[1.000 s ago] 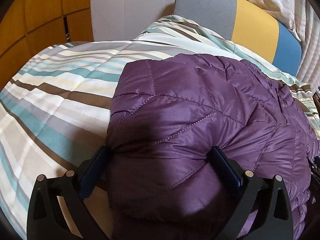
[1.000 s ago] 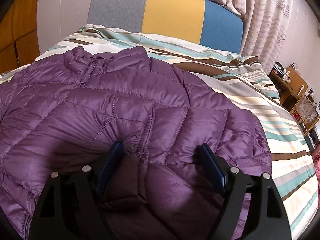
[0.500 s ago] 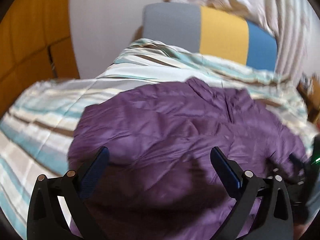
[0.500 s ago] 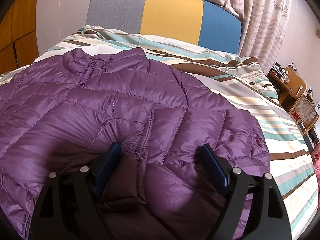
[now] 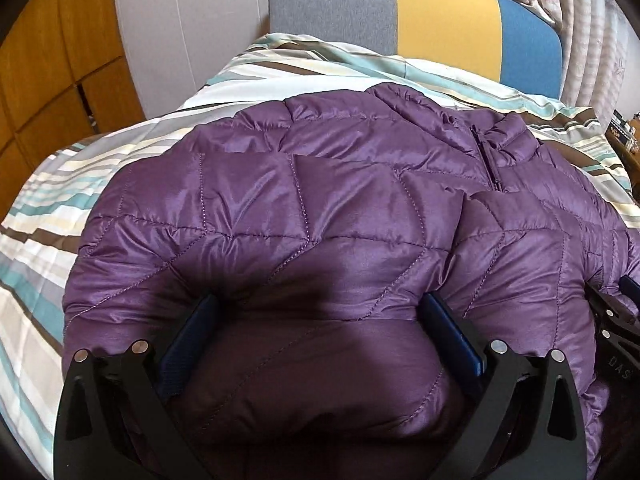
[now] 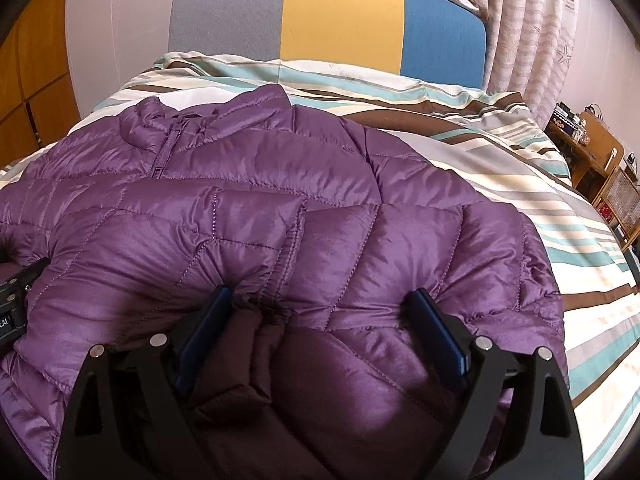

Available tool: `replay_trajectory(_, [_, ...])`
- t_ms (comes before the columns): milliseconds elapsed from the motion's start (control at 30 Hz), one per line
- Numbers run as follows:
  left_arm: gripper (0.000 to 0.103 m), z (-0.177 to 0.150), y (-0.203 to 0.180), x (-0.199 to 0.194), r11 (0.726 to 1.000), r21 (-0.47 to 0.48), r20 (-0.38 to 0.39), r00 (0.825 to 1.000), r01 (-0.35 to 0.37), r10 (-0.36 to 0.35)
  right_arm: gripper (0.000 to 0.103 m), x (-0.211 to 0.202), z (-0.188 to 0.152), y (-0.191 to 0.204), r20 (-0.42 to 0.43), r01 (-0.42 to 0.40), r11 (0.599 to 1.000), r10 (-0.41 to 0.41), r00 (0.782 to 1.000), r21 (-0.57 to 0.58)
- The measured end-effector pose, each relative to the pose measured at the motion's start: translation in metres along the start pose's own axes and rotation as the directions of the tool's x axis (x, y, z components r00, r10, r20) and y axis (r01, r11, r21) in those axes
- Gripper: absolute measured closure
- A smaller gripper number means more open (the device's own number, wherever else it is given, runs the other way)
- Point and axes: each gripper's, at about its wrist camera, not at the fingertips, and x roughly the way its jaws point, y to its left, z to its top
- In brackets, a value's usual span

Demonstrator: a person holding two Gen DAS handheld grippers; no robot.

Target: Fold large clothes

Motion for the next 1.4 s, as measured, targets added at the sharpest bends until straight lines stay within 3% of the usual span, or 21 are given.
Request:
replay_trajectory(300, [0.003, -0.017, 0.016, -0.043, 0.997, -0.062, 0.032, 0.998, 0.053, -0.051, 0.012, -0.008, -0.002, -0.005, 0.022, -0.024, 0.999, 0.023, 0.999, 0.025])
replay_trajectory(367, [0.003, -0.025, 0.022, -0.056, 0.995, -0.080, 0.044, 0.997, 0.064, -0.061, 0.012, -0.018, -0.004, -0.005, 0.059, -0.016, 1.000, 0.015, 0.998, 0.025])
replay_trajectory(533, [0.003, -0.041, 0.027, -0.069, 0.997, -0.038, 0.029, 0.998, 0.064, -0.063, 0.011, -0.052, -0.013, -0.001, 0.123, -0.060, 0.998, 0.061, 0.991, -0.013])
replay_trajectory(667, [0.003, -0.034, 0.031, -0.078, 0.994, -0.052, 0.064, 0.994, 0.095, -0.091, 0.011, -0.060, -0.008, -0.007, 0.099, -0.116, 0.993, 0.117, 0.988, -0.020])
replay_trajectory(767, [0.003, -0.014, 0.025, -0.077, 0.998, -0.020, 0.084, 0.995, 0.058, -0.056, 0.013, -0.054, 0.007, -0.018, 0.082, -0.150, 0.988, 0.147, 0.986, 0.028])
replay_trajectory(900, [0.003, 0.029, 0.016, -0.057, 1.000, -0.008, 0.097, 0.995, 0.003, -0.002, 0.027, -0.041, 0.032, -0.024, 0.086, -0.165, 0.983, 0.159, 0.984, 0.074])
replay_trajectory(1067, [0.003, 0.080, 0.011, -0.010, 0.996, -0.046, 0.038, 0.996, -0.077, 0.079, 0.051, -0.004, 0.075, -0.023, 0.047, -0.110, 0.992, 0.108, 0.993, 0.053])
replay_trajectory(1233, [0.003, 0.105, 0.005, 0.038, 0.989, -0.046, -0.014, 0.990, -0.139, 0.138, 0.053, 0.038, 0.101, -0.014, -0.005, -0.094, 0.995, 0.094, 0.996, 0.014])
replay_trajectory(1333, [0.003, 0.104, 0.003, 0.067, 0.986, -0.042, -0.047, 0.986, -0.160, 0.158, 0.053, 0.066, 0.104, -0.012, -0.049, -0.085, 0.996, 0.086, 0.995, 0.017])
replay_trajectory(1400, [0.003, 0.100, 0.006, 0.073, 0.984, -0.054, -0.026, 0.986, -0.167, 0.166, 0.053, 0.078, 0.101, -0.014, -0.047, -0.069, 0.997, 0.070, 0.996, 0.037])
